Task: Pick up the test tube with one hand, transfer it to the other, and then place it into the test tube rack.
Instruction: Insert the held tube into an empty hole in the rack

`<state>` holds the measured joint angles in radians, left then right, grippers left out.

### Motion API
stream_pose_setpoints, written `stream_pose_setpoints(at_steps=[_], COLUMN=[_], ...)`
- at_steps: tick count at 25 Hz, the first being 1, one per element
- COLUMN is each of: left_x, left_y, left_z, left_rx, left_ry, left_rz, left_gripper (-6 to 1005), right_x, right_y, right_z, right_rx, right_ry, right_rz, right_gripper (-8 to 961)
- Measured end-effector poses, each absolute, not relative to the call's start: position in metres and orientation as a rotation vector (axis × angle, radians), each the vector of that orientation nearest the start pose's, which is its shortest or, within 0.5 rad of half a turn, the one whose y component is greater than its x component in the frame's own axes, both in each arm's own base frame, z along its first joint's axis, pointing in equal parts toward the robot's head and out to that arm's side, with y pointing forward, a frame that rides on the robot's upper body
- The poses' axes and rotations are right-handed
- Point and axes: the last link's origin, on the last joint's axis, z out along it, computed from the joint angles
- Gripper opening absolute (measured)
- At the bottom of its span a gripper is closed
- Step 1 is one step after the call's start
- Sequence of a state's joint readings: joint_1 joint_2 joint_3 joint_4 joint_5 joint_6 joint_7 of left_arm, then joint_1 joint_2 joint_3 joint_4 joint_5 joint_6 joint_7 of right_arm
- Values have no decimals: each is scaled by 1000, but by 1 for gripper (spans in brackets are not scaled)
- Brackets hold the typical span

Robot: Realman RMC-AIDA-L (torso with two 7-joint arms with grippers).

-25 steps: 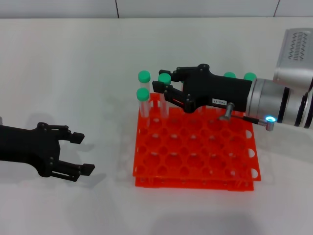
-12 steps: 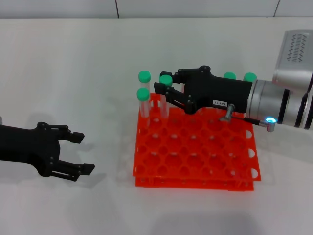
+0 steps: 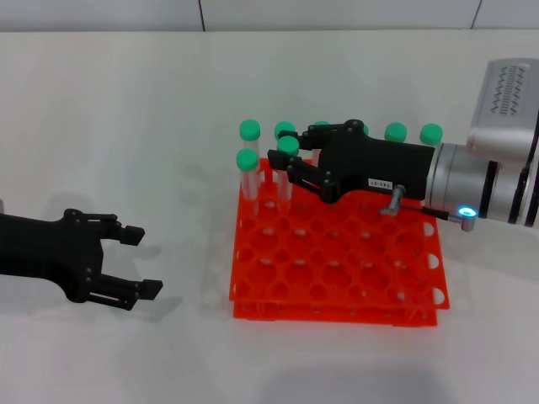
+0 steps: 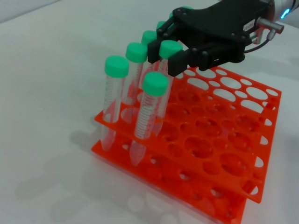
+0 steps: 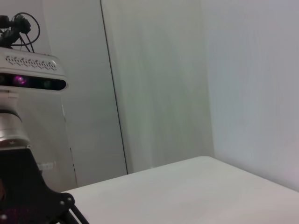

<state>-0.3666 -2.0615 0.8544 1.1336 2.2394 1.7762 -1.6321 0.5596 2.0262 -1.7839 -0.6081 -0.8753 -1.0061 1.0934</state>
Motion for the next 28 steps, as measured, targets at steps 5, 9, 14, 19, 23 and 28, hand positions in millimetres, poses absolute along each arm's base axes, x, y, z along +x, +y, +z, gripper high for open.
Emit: stream_pose_setpoints(at_steps=[5, 9, 14, 19, 23, 28], left_x=[-279, -279, -279, -278, -278, -277], left_y=[287, 287, 287, 287, 287, 288], left_z=[46, 46, 46, 47, 47, 47], left_rx=[-2926, -2926, -2927, -2926, -2927, -2926], left_ry=[-632, -631, -631, -630, -628, -623], left_rz=[-143, -142, -143, -149, -153, -154], left_gripper=[881, 881, 881, 881, 881, 881], right_x=[181, 180, 177, 177, 177, 179], right_y=[352, 352, 352, 351, 351, 351], right_z=[-81, -81, -80, -79, -78, -77], right_rx=[-2655, -2657, -2659, -2659, -2655, -2651], right_ry=[364, 361, 352, 351, 353, 354], right_rz=[847, 855, 869, 883, 886, 885], right_gripper=[265, 265, 265, 265, 265, 265])
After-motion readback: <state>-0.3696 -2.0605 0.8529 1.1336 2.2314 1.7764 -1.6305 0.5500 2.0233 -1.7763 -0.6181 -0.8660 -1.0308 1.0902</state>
